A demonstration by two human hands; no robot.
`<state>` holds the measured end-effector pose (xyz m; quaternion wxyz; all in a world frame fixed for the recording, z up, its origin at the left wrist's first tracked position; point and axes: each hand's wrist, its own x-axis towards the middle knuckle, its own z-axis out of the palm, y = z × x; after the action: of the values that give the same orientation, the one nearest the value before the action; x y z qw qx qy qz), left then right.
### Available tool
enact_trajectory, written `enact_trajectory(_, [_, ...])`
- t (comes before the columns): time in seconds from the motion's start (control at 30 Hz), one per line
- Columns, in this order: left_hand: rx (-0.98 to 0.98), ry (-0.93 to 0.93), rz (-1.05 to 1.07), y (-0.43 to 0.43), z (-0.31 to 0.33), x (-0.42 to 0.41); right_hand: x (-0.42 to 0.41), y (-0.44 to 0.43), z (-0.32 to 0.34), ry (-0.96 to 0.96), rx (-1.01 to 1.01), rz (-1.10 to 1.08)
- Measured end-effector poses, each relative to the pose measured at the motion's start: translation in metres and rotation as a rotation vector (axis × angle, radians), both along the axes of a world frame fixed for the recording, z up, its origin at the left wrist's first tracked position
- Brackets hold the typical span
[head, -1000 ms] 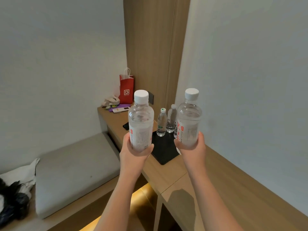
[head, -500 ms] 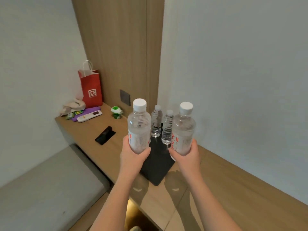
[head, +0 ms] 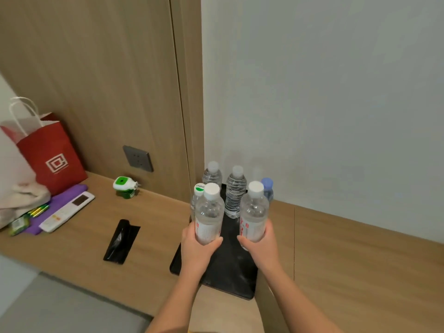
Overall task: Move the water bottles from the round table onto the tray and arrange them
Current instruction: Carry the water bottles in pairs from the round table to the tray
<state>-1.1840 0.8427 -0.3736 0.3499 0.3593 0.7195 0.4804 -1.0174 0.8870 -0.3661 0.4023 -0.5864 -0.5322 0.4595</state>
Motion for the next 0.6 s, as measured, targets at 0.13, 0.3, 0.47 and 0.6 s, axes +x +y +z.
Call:
enact_trajectory(0.13, [-0.106,-0.009,-0.02,0.008,-0.022,-0.006,-0.006,0.002,-0.027,-0.063,-0.039,-0.041])
enact_trajectory(0.3, [-0.141,-0.001,-0.06,0.015,-0.038,-0.005,-0.011,0.0,-0.046,-0.096,-0.127,-0.081])
enact_trajectory(0.47, [-0.158,0.02,-0.114,0.018,-0.051,-0.009,-0.011,0.001,-0.062,-0.119,-0.171,-0.132])
enact_trajectory(0.6, [-0.166,0.022,-0.14,0.023,-0.057,-0.01,-0.012,0.004,-0.067,-0.141,-0.166,-0.13])
